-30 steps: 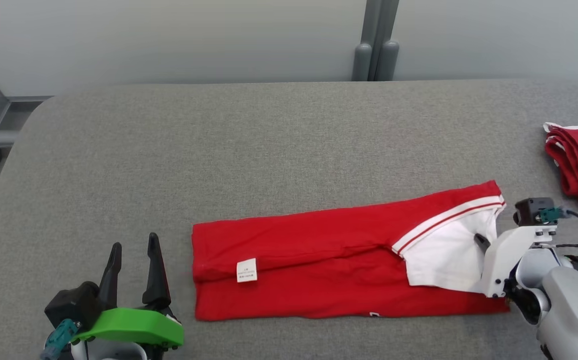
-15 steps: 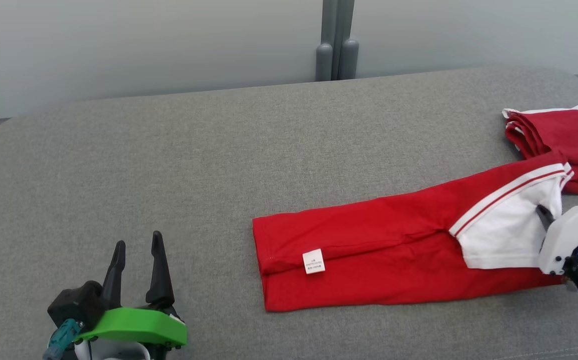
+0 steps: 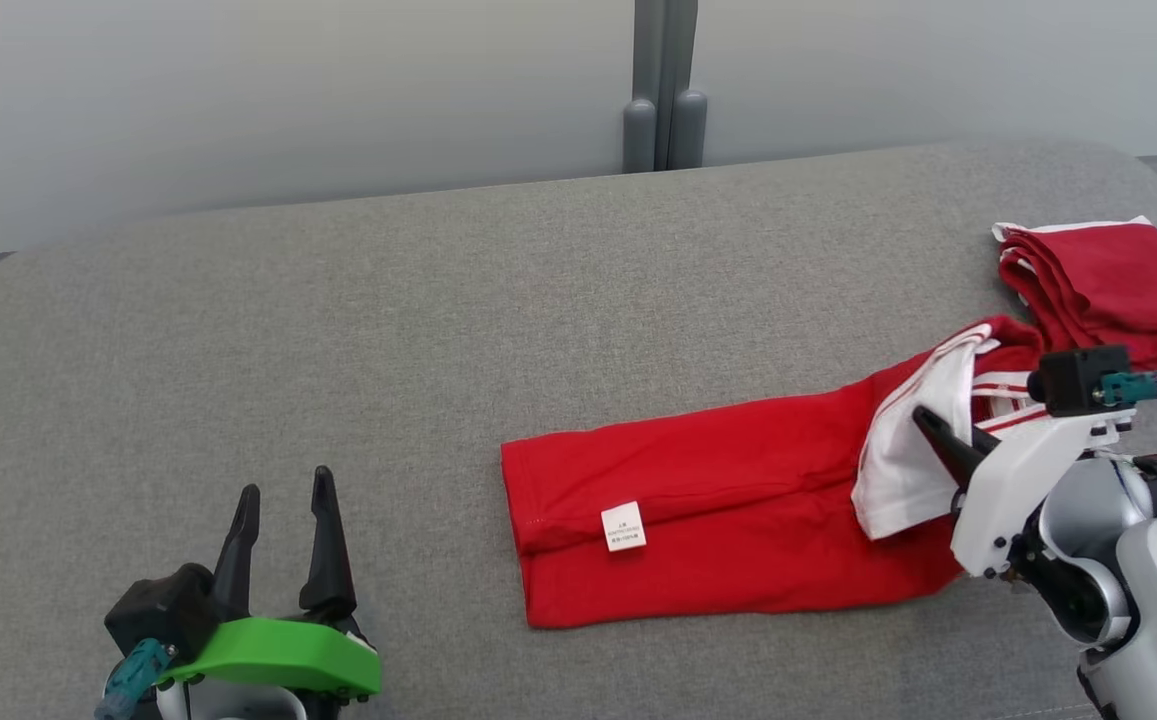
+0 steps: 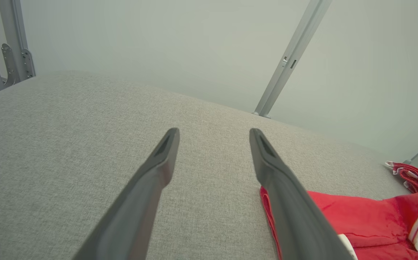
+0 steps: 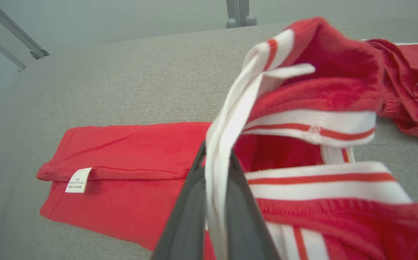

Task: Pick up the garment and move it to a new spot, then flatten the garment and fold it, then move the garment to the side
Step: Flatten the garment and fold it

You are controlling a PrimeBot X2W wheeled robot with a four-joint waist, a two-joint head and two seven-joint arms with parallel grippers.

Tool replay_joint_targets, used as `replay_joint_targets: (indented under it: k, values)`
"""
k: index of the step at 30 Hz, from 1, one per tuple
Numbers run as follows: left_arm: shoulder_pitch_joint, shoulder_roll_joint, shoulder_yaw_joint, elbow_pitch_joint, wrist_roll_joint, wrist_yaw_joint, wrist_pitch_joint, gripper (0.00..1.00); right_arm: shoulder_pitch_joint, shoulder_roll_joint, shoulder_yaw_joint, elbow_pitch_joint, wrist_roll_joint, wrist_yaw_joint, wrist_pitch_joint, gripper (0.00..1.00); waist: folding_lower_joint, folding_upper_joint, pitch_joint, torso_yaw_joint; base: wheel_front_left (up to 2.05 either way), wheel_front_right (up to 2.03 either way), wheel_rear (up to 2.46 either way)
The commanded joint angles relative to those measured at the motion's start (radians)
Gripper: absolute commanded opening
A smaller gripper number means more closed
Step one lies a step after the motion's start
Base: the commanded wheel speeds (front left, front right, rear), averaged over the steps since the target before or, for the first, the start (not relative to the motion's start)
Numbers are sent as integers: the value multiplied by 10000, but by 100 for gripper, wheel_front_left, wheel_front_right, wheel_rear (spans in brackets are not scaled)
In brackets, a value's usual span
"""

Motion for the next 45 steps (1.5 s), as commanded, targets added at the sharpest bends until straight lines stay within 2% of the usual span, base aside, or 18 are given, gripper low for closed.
replay_joint_targets:
  k: [1,9,15,24,29,33,35,36,45]
  values:
    - [-53,31,-13,18,65,-44,2,100,182,129,101,-343,-111,0,100,0,0,0,-52,54,0,0,0]
    - [-9,10,-109,43,20,-55,13,100,359,936,961,-1270,-366,2,582,0,0,0,-194,215,0,0,0]
    - [-118,-22,-240,25,50,-81,29,100,-100,1698,1882,-877,-584,0,583,0,0,0,-260,481,0,0,0]
    - [-335,-146,-524,108,104,-233,85,100,-1022,2631,2605,1494,-718,0,-4,0,0,0,-277,1178,0,0,0]
    - [-481,-249,-689,241,143,-324,105,100,-1554,2732,2804,3119,-573,2,-554,0,0,0,-242,1581,0,0,0]
    - [-578,-316,-801,342,167,-356,104,100,-1963,2742,3366,4029,36,0,-972,0,0,0,-221,1783,0,0,0]
    - [-612,-340,-830,378,168,-354,98,100,-2180,2738,3643,4391,326,0,-1198,49,0,0,-212,1831,0,0,0]
    - [-637,-348,-829,390,164,-366,94,100,-2281,2744,3802,4517,476,2,-1305,100,0,0,-208,1846,0,0,0]
    - [-585,-391,-819,451,159,-366,56,100,-2946,2739,4644,5065,1492,0,-2153,100,0,0,-235,1647,0,0,0]
